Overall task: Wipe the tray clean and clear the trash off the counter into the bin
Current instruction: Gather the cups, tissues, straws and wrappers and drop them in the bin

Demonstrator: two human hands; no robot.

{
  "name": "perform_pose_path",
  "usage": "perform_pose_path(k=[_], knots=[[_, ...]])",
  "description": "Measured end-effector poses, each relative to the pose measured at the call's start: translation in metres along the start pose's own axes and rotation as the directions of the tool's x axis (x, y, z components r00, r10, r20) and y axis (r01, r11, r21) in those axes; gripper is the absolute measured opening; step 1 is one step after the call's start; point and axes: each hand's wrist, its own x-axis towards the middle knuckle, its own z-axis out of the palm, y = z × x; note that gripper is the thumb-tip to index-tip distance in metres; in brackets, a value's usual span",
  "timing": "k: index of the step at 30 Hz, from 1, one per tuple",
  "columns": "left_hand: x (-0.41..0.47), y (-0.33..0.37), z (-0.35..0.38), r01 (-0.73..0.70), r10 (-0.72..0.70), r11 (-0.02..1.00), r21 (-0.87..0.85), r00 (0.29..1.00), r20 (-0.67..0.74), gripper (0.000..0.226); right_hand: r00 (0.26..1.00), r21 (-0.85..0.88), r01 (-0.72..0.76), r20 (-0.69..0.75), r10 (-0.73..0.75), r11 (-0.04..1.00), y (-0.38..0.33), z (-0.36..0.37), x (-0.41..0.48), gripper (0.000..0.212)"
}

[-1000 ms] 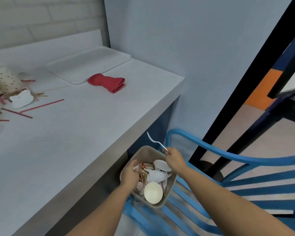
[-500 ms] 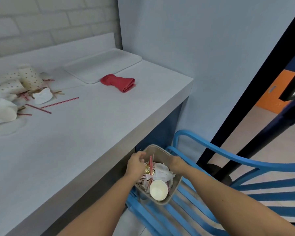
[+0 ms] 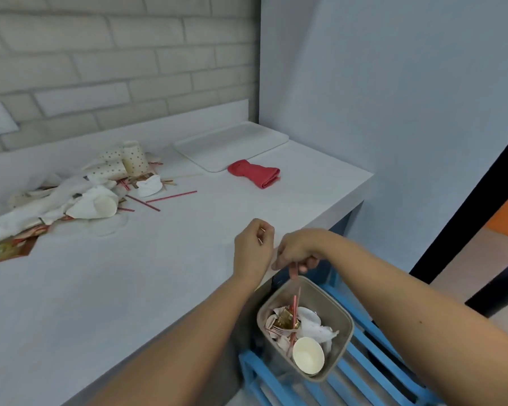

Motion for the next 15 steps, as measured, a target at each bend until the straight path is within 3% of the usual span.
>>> perform_pose_path(k=[3, 8, 15], knots=[[0.017, -0.005, -0.037, 0.009, -0.009, 1.0, 0.002, 0.994, -0.11, 0.013, 0.993, -0.103, 0.103, -0.045, -0.108, 0.989, -0.049, -0.012, -0.013, 0.024], [0.039, -0.038, -0.109, 0.081, -0.074, 0.996, 0.022, 0.973, -0.22, 0.021, 0.941, -0.165, 0.272, -0.161, -0.298, 0.948, -0.122, -0.011, -0.011, 0.033], [0.067, -0.083, -0.207, 0.153, -0.119, 0.985, 0.082, 0.941, -0.318, 0.024, 0.903, -0.173, 0.358, -0.188, -0.387, 0.918, -0.207, -0.003, 0.018, 0.016]])
